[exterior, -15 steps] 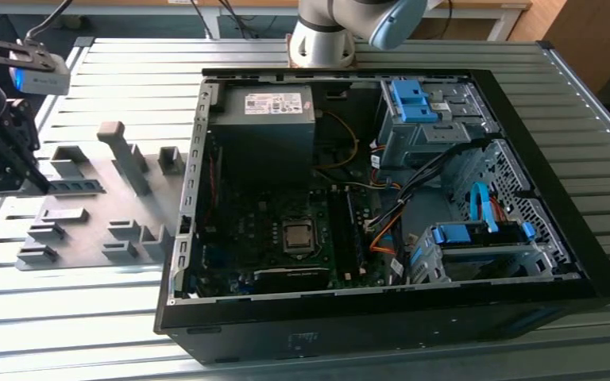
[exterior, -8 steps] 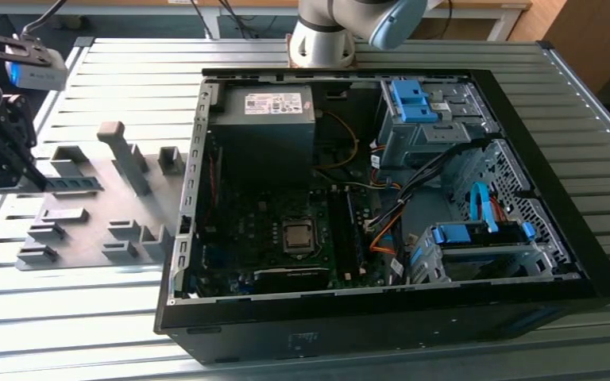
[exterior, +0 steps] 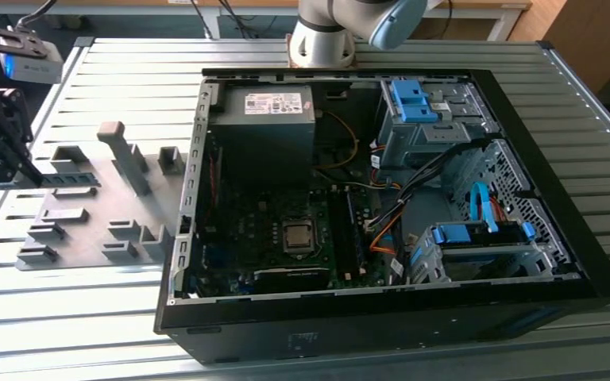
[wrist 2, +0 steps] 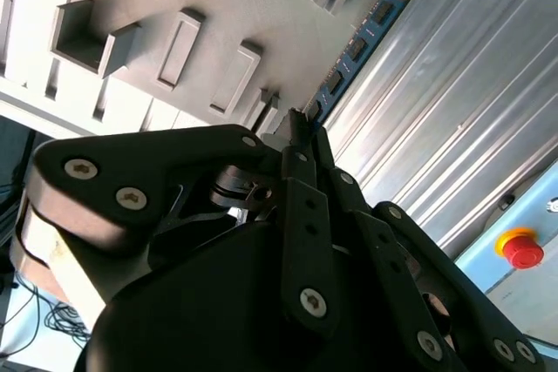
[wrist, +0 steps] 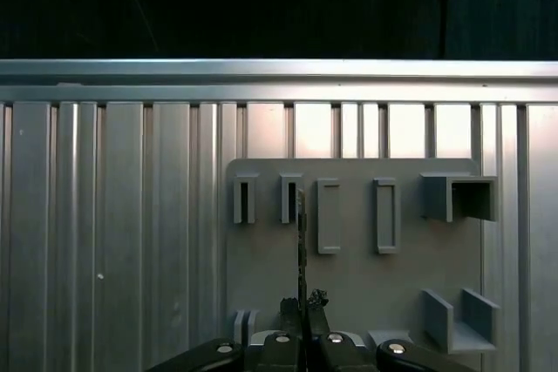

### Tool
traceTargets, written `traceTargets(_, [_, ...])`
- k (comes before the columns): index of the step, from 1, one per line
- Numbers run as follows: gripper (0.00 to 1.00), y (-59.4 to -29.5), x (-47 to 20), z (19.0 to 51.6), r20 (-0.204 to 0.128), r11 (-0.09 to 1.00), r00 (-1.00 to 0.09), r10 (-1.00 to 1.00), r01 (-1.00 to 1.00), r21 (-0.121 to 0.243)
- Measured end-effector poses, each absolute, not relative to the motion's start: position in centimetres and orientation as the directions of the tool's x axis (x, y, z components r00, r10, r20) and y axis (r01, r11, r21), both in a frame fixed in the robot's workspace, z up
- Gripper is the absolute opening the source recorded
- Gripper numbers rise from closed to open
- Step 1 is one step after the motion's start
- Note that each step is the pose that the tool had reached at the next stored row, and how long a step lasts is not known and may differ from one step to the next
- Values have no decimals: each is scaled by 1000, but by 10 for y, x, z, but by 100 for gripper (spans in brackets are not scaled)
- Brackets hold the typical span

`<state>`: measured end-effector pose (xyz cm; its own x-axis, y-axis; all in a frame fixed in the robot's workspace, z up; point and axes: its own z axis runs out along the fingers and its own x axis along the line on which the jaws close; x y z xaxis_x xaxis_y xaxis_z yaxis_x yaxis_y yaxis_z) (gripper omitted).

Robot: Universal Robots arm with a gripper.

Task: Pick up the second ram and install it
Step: 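Pick up the second ram and move it above second insertion slot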

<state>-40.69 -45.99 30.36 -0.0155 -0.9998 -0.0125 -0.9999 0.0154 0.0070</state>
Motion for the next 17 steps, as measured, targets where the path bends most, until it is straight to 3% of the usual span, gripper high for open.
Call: traceTargets(17, [14,-460,-407,325,-12,15,-16,-1000,-1000,7])
